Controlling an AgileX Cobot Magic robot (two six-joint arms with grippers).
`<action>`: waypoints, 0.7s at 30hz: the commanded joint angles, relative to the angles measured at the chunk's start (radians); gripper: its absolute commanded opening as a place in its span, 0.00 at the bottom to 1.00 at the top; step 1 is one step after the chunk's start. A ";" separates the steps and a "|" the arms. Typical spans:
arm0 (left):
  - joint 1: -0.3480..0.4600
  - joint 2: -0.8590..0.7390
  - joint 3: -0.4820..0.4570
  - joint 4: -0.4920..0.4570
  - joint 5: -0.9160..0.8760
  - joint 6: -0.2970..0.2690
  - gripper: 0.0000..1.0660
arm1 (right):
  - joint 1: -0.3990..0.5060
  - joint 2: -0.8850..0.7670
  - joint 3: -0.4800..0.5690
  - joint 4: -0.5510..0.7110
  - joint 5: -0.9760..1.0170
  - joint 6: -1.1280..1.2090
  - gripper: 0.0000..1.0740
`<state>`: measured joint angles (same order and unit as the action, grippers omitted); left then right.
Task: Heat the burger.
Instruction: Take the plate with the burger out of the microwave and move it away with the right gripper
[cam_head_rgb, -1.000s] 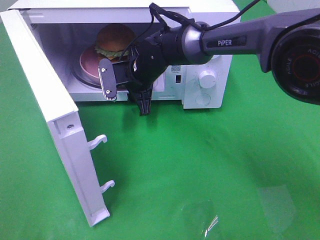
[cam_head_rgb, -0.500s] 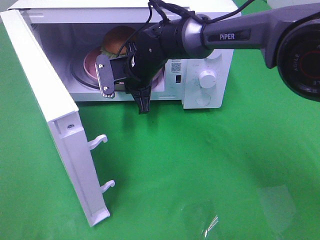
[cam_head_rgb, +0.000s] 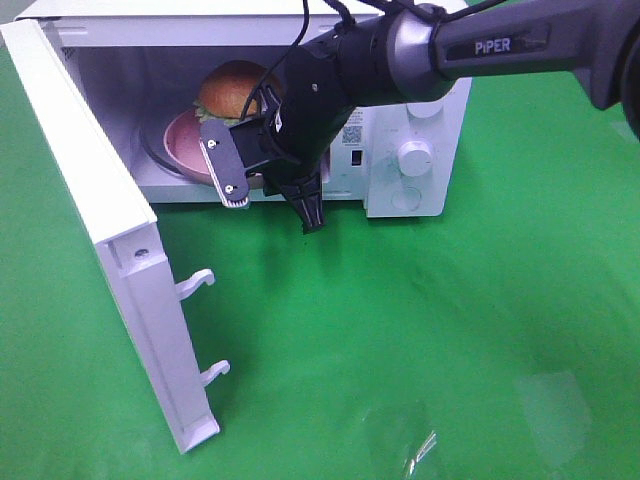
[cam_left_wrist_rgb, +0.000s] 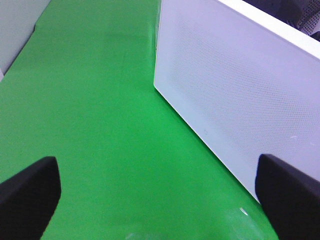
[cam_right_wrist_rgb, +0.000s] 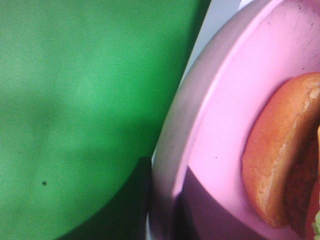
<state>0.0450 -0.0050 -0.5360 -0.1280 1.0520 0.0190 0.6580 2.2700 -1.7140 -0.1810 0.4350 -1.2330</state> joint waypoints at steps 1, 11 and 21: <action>0.004 -0.015 0.003 -0.001 -0.013 0.003 0.92 | -0.003 -0.050 0.046 -0.009 -0.054 -0.003 0.00; 0.004 -0.015 0.003 -0.001 -0.013 0.003 0.92 | -0.003 -0.154 0.196 -0.076 -0.164 -0.003 0.00; 0.004 -0.015 0.003 -0.001 -0.013 0.003 0.92 | -0.003 -0.236 0.324 -0.122 -0.267 -0.003 0.00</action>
<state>0.0450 -0.0050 -0.5360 -0.1280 1.0520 0.0190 0.6670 2.0670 -1.3850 -0.2860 0.2090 -1.2520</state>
